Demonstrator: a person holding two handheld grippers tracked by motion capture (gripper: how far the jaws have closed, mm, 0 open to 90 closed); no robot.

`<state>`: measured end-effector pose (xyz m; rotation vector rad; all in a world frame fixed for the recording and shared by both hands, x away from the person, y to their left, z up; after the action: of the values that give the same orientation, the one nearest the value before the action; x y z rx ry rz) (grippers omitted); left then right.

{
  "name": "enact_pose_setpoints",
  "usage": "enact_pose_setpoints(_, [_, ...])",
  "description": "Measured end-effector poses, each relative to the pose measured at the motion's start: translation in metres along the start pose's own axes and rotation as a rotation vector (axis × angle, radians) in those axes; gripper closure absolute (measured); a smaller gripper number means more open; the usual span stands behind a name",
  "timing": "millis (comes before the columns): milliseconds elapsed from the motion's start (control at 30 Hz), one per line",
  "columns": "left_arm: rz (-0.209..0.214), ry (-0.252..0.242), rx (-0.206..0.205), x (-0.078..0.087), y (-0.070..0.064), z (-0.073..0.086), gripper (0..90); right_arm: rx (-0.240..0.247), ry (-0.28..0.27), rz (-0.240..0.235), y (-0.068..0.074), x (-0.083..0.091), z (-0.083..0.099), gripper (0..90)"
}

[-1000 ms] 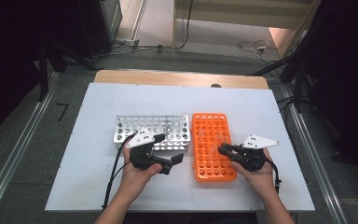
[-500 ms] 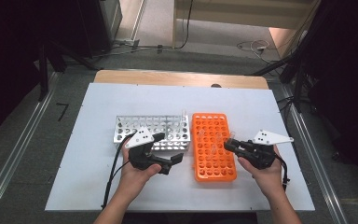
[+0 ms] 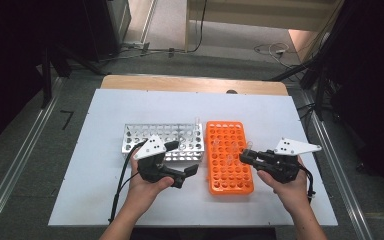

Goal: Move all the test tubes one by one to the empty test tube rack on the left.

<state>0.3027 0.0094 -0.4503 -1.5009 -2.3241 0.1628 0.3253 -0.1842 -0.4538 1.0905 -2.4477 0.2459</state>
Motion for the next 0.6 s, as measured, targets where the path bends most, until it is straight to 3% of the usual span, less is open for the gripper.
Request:
enact_pose_setpoints(167, [0.017, -0.002, -0.005, -0.001, -0.005, -0.003, 0.7, 0.026, 0.005, -0.03, 0.016, -0.002, -0.005, 74.0])
enact_pose_setpoints(600, [0.085, -0.009, -0.002, -0.005, -0.021, -0.009, 13.6, 0.071, 0.045, -0.106, 0.06, -0.027, 0.0, 74.0])
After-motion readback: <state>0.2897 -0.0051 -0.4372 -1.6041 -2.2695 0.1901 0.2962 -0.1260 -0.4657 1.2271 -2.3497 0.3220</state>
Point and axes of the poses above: each handheld gripper's, and its own axes: x roughly backward along the jaws, z roughly out of its underside, y roughly to its left, the point moved 10 cm from there along -x, roughly forward along the jaws, and after that the axes turned 12 degrees about z, right-handed, at the moved point
